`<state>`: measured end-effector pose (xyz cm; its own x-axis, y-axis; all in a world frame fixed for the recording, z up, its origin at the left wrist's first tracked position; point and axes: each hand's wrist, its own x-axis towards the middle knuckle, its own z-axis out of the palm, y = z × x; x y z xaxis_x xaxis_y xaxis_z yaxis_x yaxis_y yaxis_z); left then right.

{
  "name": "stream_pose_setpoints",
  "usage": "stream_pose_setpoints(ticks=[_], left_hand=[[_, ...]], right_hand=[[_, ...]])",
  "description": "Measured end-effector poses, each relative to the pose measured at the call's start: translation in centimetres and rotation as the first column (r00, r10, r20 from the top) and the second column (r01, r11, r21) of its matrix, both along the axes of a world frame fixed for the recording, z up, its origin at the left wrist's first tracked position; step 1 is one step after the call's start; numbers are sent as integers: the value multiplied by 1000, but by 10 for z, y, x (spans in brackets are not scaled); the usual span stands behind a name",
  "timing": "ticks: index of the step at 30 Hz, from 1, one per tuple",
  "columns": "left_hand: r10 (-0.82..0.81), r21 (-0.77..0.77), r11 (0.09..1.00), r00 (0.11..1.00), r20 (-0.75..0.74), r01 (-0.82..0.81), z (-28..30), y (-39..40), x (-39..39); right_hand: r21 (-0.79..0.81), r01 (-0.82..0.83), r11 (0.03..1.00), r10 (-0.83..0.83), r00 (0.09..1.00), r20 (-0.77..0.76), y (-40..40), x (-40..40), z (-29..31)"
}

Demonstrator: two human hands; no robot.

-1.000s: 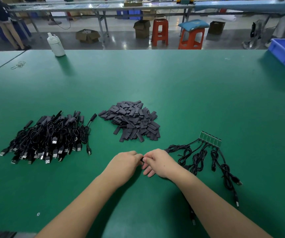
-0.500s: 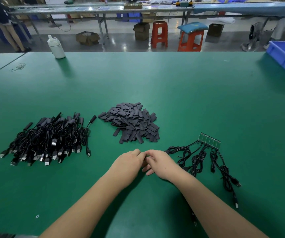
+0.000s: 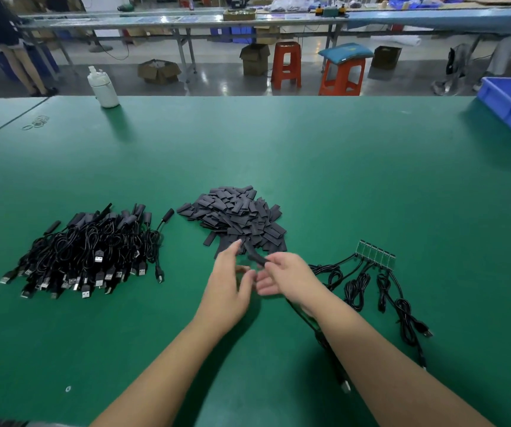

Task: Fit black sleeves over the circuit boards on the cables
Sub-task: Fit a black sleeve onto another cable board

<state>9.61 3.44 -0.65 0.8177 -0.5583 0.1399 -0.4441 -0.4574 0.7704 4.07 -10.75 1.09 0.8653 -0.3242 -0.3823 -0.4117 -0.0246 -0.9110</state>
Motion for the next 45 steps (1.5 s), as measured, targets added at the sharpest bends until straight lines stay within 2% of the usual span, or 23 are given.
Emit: stream_pose_setpoints(ticks=[1, 2, 4, 6, 11, 14, 16, 17, 18, 19, 20, 21, 23, 24, 25, 28, 31, 32, 34, 37, 40, 43, 45], left_hand=[[20, -79, 996, 976, -215, -38, 2, -2, -1], [-35, -155, 987, 895, -444, -38, 4, -4, -5], [-207, -271, 963, 660, -722, 5, 5, -7, -18], [-288, -304, 949, 601, -745, 77, 3, -9, -29], [-212, -270, 961, 771, -600, 54, 4, -18, -28], [-188, -256, 966, 798, -572, 44, 5, -20, -31], [-203, -309, 951, 767, -609, 6, 8, -21, -32], [-219, -347, 938, 738, -638, -22, 10, -20, -30], [-224, -372, 927, 723, -653, -49, 14, -17, -24], [-207, -378, 923, 733, -648, -74, 18, -13, -16], [-162, -361, 928, 763, -626, -98, 23, -7, -4], [-89, -320, 939, 807, -584, -128, 28, 1, 11], [125, -162, 965, 902, -413, -208, 36, 22, 47], [240, -62, 962, 932, -273, -266, 39, 34, 67], [338, 36, 941, 935, -109, -336, 41, 46, 86], [441, 296, 819, 869, 225, -492, 41, 80, 132], [389, 555, 610, 824, 413, -566, 30, 102, 149], [354, 557, 585, 804, 477, -589, 26, 103, 148], [320, 464, 651, 771, 550, -601, 22, 93, 137], [242, 380, 807, 841, 484, -451, 21, 54, 108], [46, 278, 953, 964, 263, -122, 24, 0, 65], [-116, 79, 990, 993, -36, 119, 30, -56, 15], [-185, 43, 980, 967, -174, 195, 32, -86, -10]], right_hand=[[124, 74, 990, -81, 995, 51, -2, 3, 5], [284, 144, 948, -178, 979, 98, -4, 6, 12], [593, 224, 773, -375, 916, 144, -9, 15, 23], [755, 241, 610, -510, 849, 141, -12, 24, 32], [890, 215, 402, -637, 764, 103, -14, 32, 37], [918, 208, 337, -653, 754, 69, -8, 34, 40], [851, 251, 460, -608, 788, 97, -10, 34, 40], [717, 297, 631, -539, 833, 129, -15, 33, 39], [447, 323, 834, -427, 892, 151, -22, 29, 37], [59, 303, 951, -308, 941, 138, -32, 24, 34], [-347, 248, 905, -222, 968, 114, -46, 18, 30], [-648, 180, 740, -167, 983, 82, -61, 9, 27], [-898, 45, 438, -175, 984, -36, -93, -11, 20], [-923, -26, 383, -224, 967, -121, -109, -20, 16], [-916, -93, 391, -279, 936, -215, -123, -30, 13], [-772, -142, 619, -323, 851, -415, -152, -55, 9], [-721, -9, 692, -319, 893, -318, -160, -68, 6], [-723, 47, 690, -338, 903, -264, -159, -70, 7], [-688, 151, 709, -359, 918, -168, -156, -70, 10], [-618, 200, 760, -320, 943, -90, -147, -63, 17], [-616, 168, 770, -252, 966, -51, -133, -51, 27], [-618, 96, 781, -158, 986, -46, -117, -39, 37], [-621, 54, 782, -108, 993, -50, -109, -34, 41]])
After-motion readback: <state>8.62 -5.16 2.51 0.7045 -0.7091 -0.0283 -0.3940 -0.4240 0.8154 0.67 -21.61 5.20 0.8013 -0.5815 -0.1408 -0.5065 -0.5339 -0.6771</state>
